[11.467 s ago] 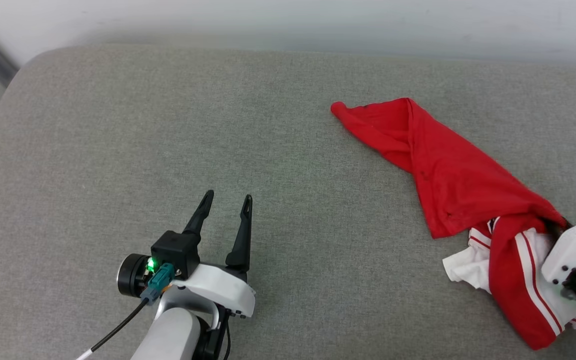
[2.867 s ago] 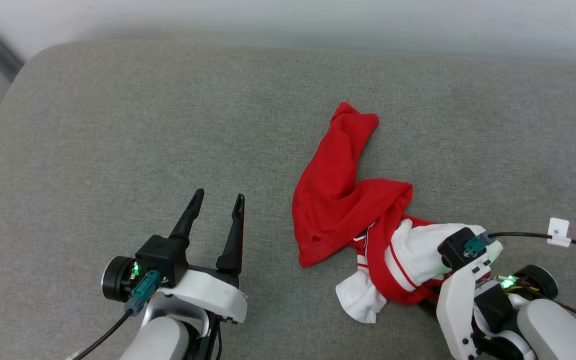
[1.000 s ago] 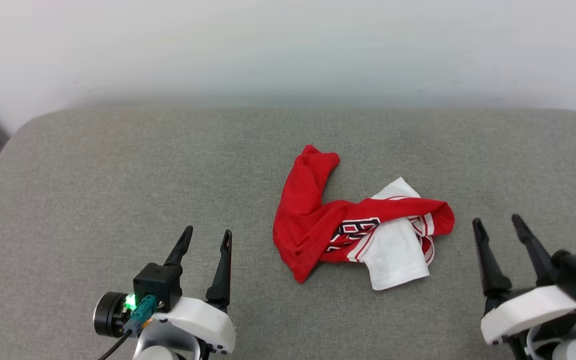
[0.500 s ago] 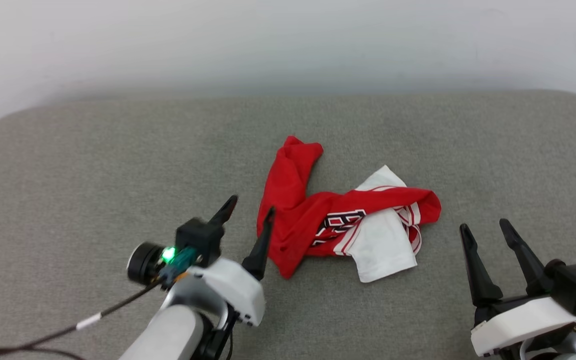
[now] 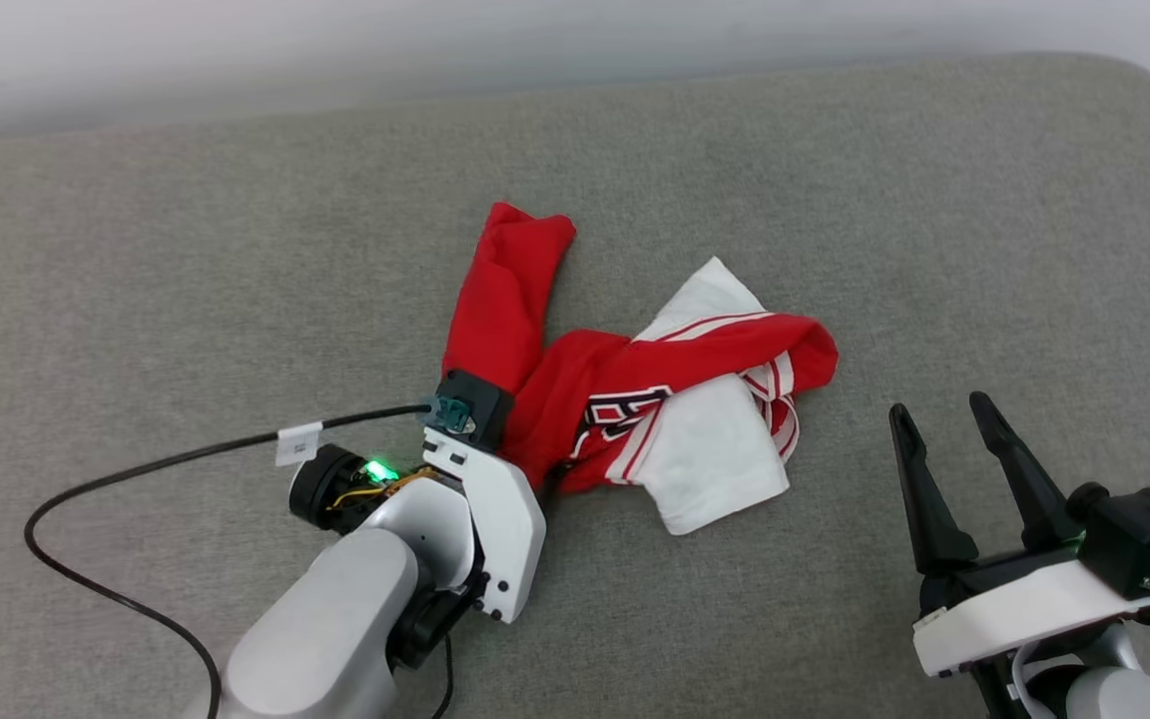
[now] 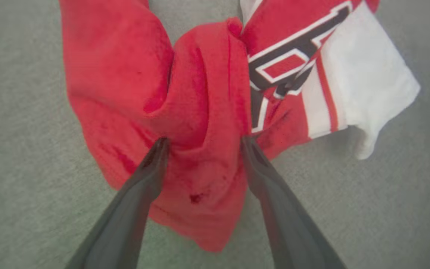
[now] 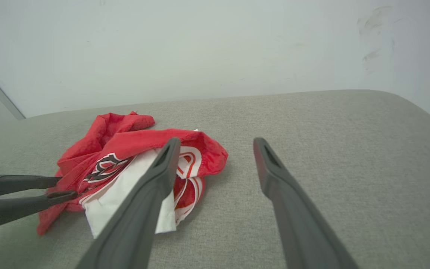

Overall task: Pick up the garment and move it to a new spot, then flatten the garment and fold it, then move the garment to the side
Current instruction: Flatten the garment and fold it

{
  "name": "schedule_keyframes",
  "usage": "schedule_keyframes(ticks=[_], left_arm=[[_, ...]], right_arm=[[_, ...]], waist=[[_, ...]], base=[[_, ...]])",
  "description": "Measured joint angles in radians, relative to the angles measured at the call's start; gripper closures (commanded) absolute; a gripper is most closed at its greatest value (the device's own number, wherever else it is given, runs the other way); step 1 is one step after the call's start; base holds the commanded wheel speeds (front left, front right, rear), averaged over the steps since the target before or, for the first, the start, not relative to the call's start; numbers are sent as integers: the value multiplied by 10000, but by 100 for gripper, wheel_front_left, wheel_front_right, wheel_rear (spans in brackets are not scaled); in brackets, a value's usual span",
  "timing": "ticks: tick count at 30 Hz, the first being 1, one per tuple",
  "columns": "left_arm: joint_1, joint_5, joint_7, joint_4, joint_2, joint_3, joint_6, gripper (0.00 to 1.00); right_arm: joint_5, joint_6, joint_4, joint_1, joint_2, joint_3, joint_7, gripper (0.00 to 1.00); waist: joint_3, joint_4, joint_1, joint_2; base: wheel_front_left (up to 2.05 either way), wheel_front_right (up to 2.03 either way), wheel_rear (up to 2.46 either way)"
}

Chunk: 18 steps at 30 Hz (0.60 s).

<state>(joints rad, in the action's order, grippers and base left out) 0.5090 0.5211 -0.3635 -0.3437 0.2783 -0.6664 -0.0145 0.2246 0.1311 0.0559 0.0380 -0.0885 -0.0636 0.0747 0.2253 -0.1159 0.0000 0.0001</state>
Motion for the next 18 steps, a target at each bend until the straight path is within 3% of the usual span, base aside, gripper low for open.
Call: schedule_keyframes(ticks=[4,5,6,7,8,14,18], left_arm=[[194,261,-961,-476,96,-73,123,0],[261,380,-1200,-556,104,-79,157,5],[313,445,-1371,-594,117,-90,205,52],[326,470,-1407,-600,136,-84,226,71],[325,476,-1406,-602,169,-75,232,100],[-141,286,-633,-125,545,35,-52,100],[-597,186,-393,790,1168,284,-387,100]], right_arm=[[150,0,-222,101,42,-59,146,0],[169,0,-278,125,54,-79,163,0],[182,0,-320,153,65,-98,188,0],[196,0,-359,179,71,-104,230,0],[215,0,-410,202,73,-102,238,0],[257,0,-562,164,84,52,253,0],[255,0,-504,-1,75,198,159,0]], waist=[[263,-195,0,0],[296,-233,0,0],[316,-262,0,0],[320,-282,0,0],[308,-290,0,0],[-23,-147,0,0],[-288,128,0,0]], base=[[0,0,0],[0,0,0],[0,0,0],[0,0,0],[0,0,0],[0,0,0],[0,0,0]])
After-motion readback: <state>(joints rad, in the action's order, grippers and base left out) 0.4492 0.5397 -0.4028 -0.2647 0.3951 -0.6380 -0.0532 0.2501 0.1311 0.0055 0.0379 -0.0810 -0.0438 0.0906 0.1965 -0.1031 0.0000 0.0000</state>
